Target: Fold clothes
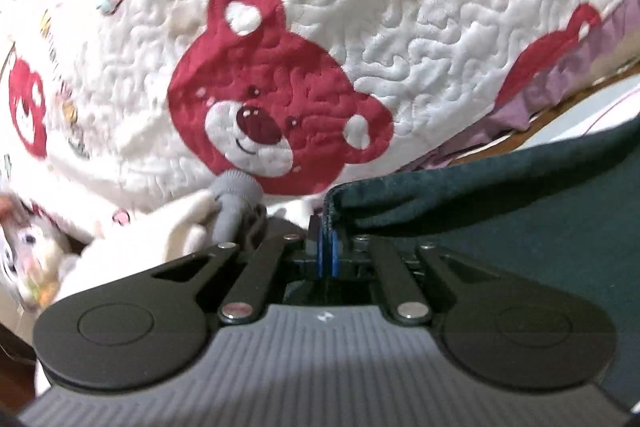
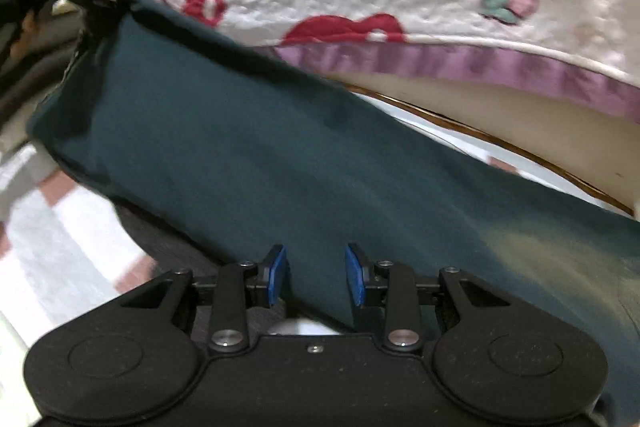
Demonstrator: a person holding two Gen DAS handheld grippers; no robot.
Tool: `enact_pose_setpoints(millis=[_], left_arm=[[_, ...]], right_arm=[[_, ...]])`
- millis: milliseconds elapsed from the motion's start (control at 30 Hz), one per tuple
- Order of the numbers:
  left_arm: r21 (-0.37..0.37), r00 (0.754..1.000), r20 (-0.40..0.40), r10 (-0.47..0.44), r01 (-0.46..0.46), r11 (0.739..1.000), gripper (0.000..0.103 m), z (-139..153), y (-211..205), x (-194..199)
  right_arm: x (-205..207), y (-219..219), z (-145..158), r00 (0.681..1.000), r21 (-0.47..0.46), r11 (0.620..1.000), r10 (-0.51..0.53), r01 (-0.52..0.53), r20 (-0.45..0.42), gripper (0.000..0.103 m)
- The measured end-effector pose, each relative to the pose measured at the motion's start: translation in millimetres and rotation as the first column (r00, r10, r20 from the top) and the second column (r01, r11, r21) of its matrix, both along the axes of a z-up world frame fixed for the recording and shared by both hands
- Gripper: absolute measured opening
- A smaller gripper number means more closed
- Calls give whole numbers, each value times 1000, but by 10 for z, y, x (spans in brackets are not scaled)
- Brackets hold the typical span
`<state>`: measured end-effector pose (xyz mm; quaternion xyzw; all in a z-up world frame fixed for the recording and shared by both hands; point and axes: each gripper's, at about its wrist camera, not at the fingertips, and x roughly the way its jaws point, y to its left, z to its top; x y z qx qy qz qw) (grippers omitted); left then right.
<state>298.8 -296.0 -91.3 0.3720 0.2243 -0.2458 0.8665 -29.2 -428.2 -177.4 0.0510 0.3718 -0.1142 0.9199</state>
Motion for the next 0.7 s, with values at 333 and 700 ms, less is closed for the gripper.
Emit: enact_pose_setpoints(millis=[333, 700], left_arm=[[5, 927, -70, 369, -370, 929, 51, -314, 222, 334], [-426, 827, -531, 184, -448, 786, 32, -286, 1150, -563]], right_arm=[[-378, -105, -64, 994, 24, 994, -105, 105, -16, 39], [-88, 253, -7, 994, 49, 993, 104, -106, 46, 4]])
